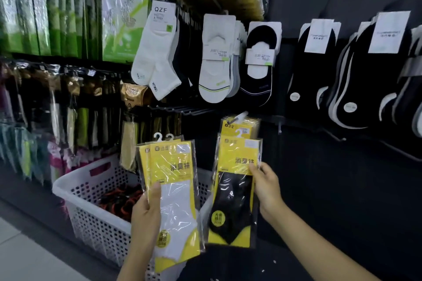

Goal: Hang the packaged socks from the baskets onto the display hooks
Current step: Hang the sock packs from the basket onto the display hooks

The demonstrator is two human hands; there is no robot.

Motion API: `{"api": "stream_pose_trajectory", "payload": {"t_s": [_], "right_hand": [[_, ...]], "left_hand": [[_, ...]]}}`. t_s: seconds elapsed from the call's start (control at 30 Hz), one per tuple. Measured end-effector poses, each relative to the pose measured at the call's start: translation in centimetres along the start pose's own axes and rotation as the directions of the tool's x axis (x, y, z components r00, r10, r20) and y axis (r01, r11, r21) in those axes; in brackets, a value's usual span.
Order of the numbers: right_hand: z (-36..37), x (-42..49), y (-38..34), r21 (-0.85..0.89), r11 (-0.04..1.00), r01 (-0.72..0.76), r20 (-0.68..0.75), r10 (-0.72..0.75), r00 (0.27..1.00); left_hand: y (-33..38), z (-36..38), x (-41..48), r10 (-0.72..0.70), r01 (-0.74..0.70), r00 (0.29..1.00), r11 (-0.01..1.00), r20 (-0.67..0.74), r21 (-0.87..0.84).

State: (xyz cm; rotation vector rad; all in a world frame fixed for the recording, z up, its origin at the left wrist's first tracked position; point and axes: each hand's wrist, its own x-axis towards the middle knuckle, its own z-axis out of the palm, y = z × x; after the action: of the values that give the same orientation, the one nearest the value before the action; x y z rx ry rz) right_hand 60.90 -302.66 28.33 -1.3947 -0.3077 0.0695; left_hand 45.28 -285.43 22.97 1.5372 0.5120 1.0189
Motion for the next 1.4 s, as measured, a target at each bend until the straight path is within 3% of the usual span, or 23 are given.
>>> {"api": "stream_pose_trajectory", "payload": {"t_s": [0.13, 0.3, 0.5, 0.67, 0.8, 0.87, 0.97, 1.1, 1.23, 1.4], "right_hand": [[0.1, 2.8, -1.3, -0.058, 0.995, 0.077, -0.085, -0.082, 0.993], [2.1, 5.3, -1.2, -0.163, 0.98, 0.114, -0.056, -0.124, 0.991], [3.1, 8.2, 0.4, -0.162, 0.987, 0.023, -0.168, -0.05, 0.984], [2.4, 8.4, 2.0, -0.117, 0.989, -0.088, -0.363, 0.04, 0.931], [1.5, 6.5, 3.3, -0.103, 0.987, -0.127, -0.407, 0.075, 0.91], [1.5, 5.0, 3.7, -0.096, 0.989, -0.111, -0.341, 0.072, 0.937], [2.5, 1.9, 3.2, -0.058, 0.993, -0.103, -0.065, 0.1, 0.993], [3.8, -2.0, 2.0, -0.087, 0.996, -0.032, 0.289, 0.056, 0.956], [4.0, -3.6, 1.3, -0.03, 0.999, 0.026, 0.298, -0.016, 0.954], [2.3, -3.3, 1.0, 0.027, 1.0, -0.014, 0.189, 0.009, 0.982]], "left_hand": [[-0.3, -0.5, 0.5, -0.021, 0.02, 1.0, 1.0, -0.017, -0.011], [-0.2, -0.3, 0.7, -0.033, 0.032, 0.999, 0.999, -0.027, -0.03], [0.1, 0.2, 0.6, -0.061, 0.06, 0.998, 0.997, -0.018, -0.043], [0.0, 0.4, 0.6, -0.077, 0.076, 0.997, 0.996, -0.007, -0.05], [-0.8, 0.7, 0.7, -0.056, 0.057, 0.998, 0.997, 0.019, -0.054], [-0.9, 1.0, 0.6, -0.036, 0.037, 0.999, 0.998, 0.021, -0.054], [-0.4, 1.4, 0.2, 0.0, 0.003, 0.999, 0.998, 0.044, -0.061], [0.2, 2.2, -0.4, 0.002, 0.01, 0.993, 0.994, 0.114, -0.108], [0.3, 2.8, -0.6, -0.039, 0.059, 0.988, 0.989, 0.152, -0.134], [0.8, 2.3, -0.7, 0.047, -0.043, 0.995, 0.998, 0.086, -0.044]]}}
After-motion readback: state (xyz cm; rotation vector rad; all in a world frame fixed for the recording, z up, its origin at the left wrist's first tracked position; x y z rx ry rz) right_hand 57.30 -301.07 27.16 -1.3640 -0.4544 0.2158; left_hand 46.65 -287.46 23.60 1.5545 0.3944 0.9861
